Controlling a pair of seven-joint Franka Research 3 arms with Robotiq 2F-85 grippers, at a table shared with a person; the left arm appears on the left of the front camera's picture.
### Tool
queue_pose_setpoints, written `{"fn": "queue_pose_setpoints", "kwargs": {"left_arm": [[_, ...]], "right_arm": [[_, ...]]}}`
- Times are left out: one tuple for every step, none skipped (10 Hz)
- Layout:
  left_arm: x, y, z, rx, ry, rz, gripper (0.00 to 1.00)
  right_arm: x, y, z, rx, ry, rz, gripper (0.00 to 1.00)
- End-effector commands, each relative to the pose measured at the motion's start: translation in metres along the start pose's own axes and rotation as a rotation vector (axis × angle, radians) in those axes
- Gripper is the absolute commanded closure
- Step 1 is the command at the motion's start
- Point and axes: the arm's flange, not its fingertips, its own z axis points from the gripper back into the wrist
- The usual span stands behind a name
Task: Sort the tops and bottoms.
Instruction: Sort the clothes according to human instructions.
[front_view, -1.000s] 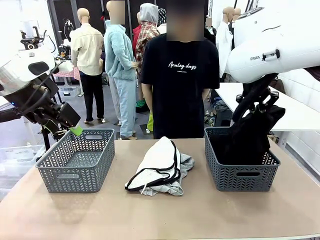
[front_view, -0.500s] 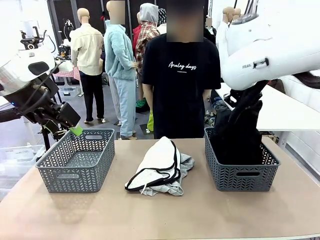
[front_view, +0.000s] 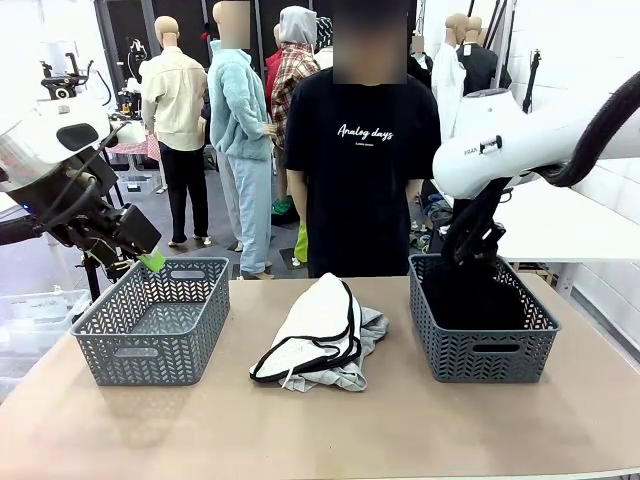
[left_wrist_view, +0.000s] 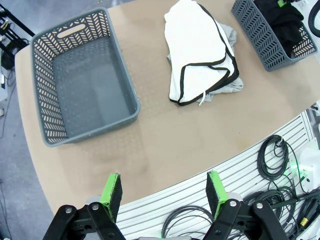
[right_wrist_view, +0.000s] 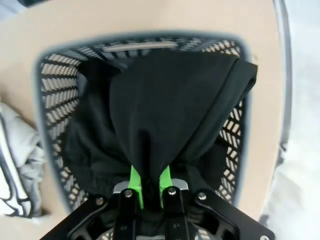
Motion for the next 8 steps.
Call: {"fn": "queue_pose_setpoints", "kwargs": {"left_arm": [[-0.001,0.001,0.001,-0.007,0.007,-0.001,0.13],[-0.001,0.001,0.001,-0.007,0.007,-0.001,0.13],[-0.001,0.001,0.001,-0.007,0.007,-0.001,0.13],[-0.001,0.001,0.001,-0.007,0.007,-0.001,0.13],[-0.001,0.001,0.001,-0.007,0.007,-0.001,0.13],[-0.001,0.001,0.001,-0.007,0.007,-0.001,0.13],[-0.001,0.001,0.001,-0.007,0.007,-0.001,0.13],[-0.001,0.001,0.001,-0.007,0.007,-0.001,0.13]], "right_arm": [[0.007,-0.004,-0.006,0.003,0.11,-0.018,1.0],[0.005,-0.006,-0.02,0.016,0.163,-0.013,1.0],[0.003,-0.005,-0.029,0.024,0.196,-0.007,1.0],[0.001,-0.003,-0.036,0.028,0.218,0.005,1.0],[0.0,-0.001,-0.04,0.031,0.231,0.017,1.0],[-0.001,0.0,-0.036,0.031,0.231,0.024,0.86],[-0.004,0.001,-0.027,0.025,0.204,0.029,0.68],[-0.007,0.002,-0.016,0.017,0.187,0.027,0.5]]}}
